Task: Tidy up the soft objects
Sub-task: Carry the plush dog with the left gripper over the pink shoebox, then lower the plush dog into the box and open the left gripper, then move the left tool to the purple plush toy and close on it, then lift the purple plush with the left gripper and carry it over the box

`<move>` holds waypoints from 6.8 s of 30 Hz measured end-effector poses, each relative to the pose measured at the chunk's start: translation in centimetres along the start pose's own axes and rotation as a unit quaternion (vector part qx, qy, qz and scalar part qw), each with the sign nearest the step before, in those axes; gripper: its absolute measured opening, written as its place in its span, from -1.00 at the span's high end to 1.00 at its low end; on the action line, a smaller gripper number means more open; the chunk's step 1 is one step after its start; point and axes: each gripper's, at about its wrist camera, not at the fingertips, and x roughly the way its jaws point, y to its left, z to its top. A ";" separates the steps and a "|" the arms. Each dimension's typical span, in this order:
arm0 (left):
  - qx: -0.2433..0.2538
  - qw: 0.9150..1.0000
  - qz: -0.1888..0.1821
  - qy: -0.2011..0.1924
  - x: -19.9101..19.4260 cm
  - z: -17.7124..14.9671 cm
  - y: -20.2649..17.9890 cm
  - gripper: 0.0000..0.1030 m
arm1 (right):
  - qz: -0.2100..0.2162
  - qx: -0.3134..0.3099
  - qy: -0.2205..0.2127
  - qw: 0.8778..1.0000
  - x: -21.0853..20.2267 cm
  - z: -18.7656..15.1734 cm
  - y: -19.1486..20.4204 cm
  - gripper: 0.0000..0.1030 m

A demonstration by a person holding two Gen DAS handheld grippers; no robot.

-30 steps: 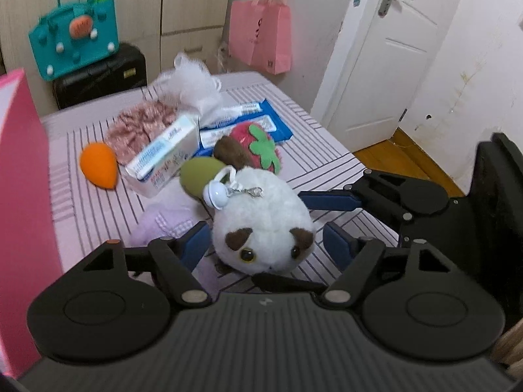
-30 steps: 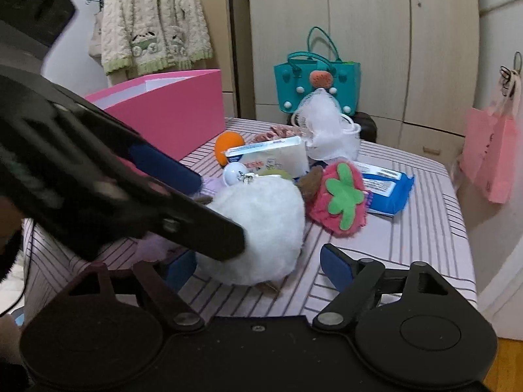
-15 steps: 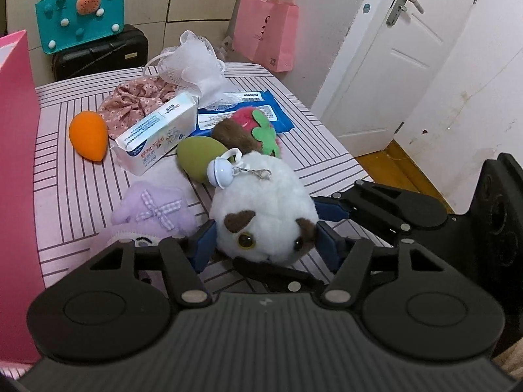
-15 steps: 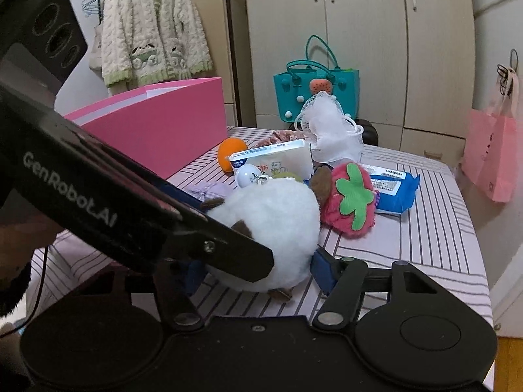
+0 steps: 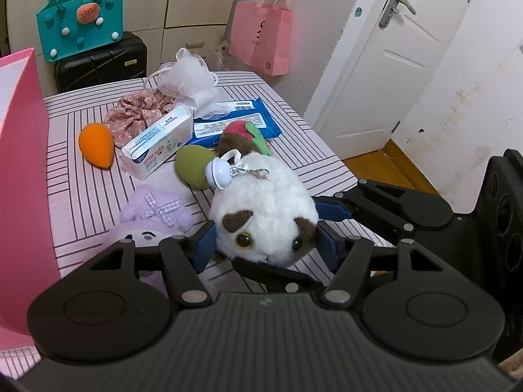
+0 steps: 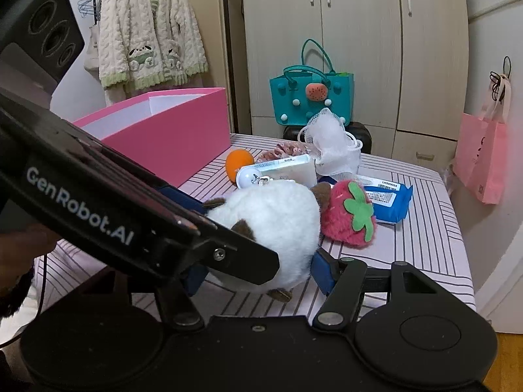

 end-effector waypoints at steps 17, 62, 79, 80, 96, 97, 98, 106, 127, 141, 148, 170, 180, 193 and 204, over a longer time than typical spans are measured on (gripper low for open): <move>0.004 1.000 -0.010 0.020 -7.4 0.9 -1.1 -0.22 | 0.009 -0.020 0.051 0.998 -4.3 4.8 3.8 -0.35; -0.183 0.975 0.123 0.021 -12.1 0.7 22.5 -0.19 | 0.254 -0.203 0.120 0.938 15.4 15.9 17.0 -0.35; -0.110 0.976 0.188 0.002 -14.0 0.6 20.5 -0.04 | 0.207 -0.234 0.155 0.937 15.2 16.1 18.4 -0.31; -0.104 0.976 0.192 0.000 -14.3 0.7 20.2 -0.08 | 0.206 -0.232 0.152 0.939 14.7 16.1 18.2 -0.31; -0.043 0.975 0.218 -0.028 -20.5 0.5 12.2 -0.27 | 0.156 -0.114 0.152 0.969 5.6 17.4 14.3 -0.32; -0.038 0.975 0.218 -0.030 -20.8 0.4 11.7 -0.28 | 0.153 -0.112 0.150 0.970 4.9 17.6 14.2 -0.32; -0.034 0.975 0.218 -0.032 -21.2 0.4 11.2 -0.29 | 0.152 -0.111 0.149 0.971 4.2 17.6 14.1 -0.32; 0.022 0.976 0.212 -0.046 -22.9 -0.6 6.3 -0.35 | 0.138 -0.103 0.134 0.976 -0.5 16.9 12.6 -0.32; 0.085 0.991 0.106 0.005 -13.9 -1.6 -0.3 -0.36 | 0.093 -0.106 0.104 0.985 -6.3 8.4 7.8 -0.35; 0.113 0.987 0.113 0.034 -5.6 -0.4 0.1 -0.29 | 0.096 -0.101 0.089 0.986 -0.7 2.0 5.0 -0.35; 0.116 0.983 0.124 0.068 -1.9 0.9 1.4 -0.29 | 0.101 -0.078 0.070 0.989 3.0 0.5 4.1 -0.33; 0.024 0.996 0.058 0.068 0.1 0.0 2.8 -0.29 | 0.094 -0.085 0.109 0.986 1.6 -1.1 0.6 0.68; -0.015 0.998 0.021 0.062 1.2 -1.5 3.8 0.23 | 0.086 -0.105 0.094 0.986 1.1 -1.8 -0.5 0.14; -0.027 0.999 0.019 0.025 1.8 -2.8 4.2 0.38 | 0.040 -0.147 0.040 0.987 2.0 -2.0 1.4 -0.29; -0.014 0.999 0.026 0.014 1.6 -3.1 3.9 0.38 | 0.018 -0.143 0.046 0.988 2.6 -1.5 2.4 -0.27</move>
